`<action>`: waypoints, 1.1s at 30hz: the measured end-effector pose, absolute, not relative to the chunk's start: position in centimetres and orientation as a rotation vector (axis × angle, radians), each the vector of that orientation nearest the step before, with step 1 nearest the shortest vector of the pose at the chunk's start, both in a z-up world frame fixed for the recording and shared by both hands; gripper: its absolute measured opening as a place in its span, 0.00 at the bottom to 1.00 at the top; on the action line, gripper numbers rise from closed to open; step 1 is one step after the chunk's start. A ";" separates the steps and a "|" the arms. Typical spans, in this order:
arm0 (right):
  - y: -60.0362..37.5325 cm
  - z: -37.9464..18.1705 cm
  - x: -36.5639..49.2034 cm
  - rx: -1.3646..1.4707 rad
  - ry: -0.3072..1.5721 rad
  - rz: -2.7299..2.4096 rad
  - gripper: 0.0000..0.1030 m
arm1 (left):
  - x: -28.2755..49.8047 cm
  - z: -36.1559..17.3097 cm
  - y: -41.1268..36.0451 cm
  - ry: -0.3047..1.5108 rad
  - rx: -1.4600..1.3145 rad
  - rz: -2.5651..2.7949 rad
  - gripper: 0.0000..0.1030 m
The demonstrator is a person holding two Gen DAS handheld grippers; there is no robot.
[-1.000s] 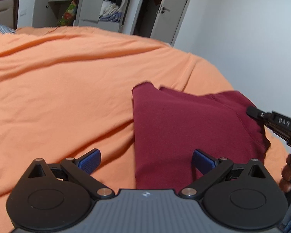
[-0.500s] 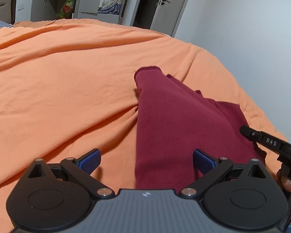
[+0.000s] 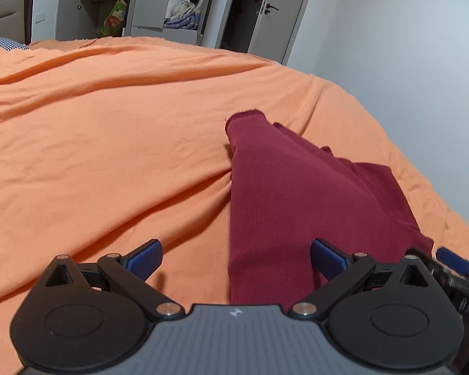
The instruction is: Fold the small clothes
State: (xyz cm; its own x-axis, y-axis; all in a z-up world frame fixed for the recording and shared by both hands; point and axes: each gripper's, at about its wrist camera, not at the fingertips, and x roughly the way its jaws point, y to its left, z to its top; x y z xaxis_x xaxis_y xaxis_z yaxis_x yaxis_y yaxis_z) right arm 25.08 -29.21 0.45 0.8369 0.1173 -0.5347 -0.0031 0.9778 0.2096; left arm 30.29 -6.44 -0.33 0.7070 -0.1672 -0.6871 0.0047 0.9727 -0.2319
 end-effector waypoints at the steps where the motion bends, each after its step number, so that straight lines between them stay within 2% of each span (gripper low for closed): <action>1: -28.9 0.1 24.9 0.197 0.587 0.057 0.98 | 30.3 -0.6 -6.4 0.788 -0.223 -0.094 0.99; 8: -28.7 -2.1 25.0 0.220 0.625 0.017 0.99 | 30.1 -1.6 -6.1 0.829 -0.238 -0.095 1.00; 20: -28.4 -2.2 24.8 0.232 0.617 0.016 0.99 | 29.9 -1.3 -6.1 0.836 -0.234 -0.088 0.99; 33: -29.8 -0.9 28.1 0.353 0.539 0.061 1.00 | 32.1 0.3 -6.3 0.734 -0.217 -0.112 1.00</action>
State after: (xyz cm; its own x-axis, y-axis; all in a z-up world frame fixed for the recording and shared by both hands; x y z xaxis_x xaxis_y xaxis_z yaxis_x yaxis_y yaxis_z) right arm 28.11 -29.77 -0.91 0.8580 0.1481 -0.4918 0.0353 0.9382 0.3443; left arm 32.14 -6.30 0.32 0.7379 -0.1774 -0.6512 0.0258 0.9715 -0.2355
